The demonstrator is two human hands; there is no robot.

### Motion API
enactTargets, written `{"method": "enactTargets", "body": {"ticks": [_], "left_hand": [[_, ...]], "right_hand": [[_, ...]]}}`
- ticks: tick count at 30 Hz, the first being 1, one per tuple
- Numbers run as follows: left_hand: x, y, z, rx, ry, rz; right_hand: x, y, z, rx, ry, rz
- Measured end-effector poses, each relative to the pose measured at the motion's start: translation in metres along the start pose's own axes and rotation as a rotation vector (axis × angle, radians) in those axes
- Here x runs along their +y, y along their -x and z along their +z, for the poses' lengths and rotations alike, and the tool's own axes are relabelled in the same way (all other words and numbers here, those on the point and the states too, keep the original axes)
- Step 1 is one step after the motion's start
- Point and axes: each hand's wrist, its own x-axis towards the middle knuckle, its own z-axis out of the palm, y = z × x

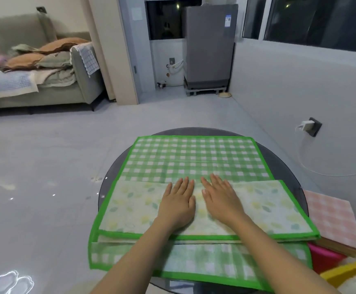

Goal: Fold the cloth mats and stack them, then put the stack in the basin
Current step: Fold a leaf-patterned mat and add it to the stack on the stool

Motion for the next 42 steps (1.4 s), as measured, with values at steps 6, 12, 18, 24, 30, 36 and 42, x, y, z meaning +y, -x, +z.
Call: {"method": "enactTargets", "body": {"ticks": [6, 12, 18, 24, 30, 36, 42], "left_hand": [[-0.074, 0.020, -0.014, 0.033, 0.000, -0.154], [-0.118, 0.038, -0.024, 0.042, -0.019, -0.289], [-0.126, 0.034, -0.035, 0.005, 0.004, -0.309], [-0.131, 0.029, -0.052, 0.174, 0.031, -0.308], [-0.135, 0.034, -0.064, 0.236, 0.341, -0.389], [-0.139, 0.050, -0.079, 0.279, 0.772, -0.560], [-0.151, 0.060, -0.098, 0.214, 1.023, -0.633]], "right_hand": [[-0.001, 0.002, 0.001, -0.037, 0.062, -0.002], [-0.001, 0.003, 0.000, -0.046, 0.077, 0.004], [-0.008, 0.004, -0.004, -0.035, 0.066, -0.007], [-0.050, 0.019, -0.009, -0.044, -0.158, -0.268], [-0.069, 0.021, -0.009, -0.194, -0.126, -0.251], [-0.073, 0.020, -0.014, -0.310, -0.056, -0.245], [-0.078, 0.016, -0.018, -0.373, 0.051, -0.256]]}}
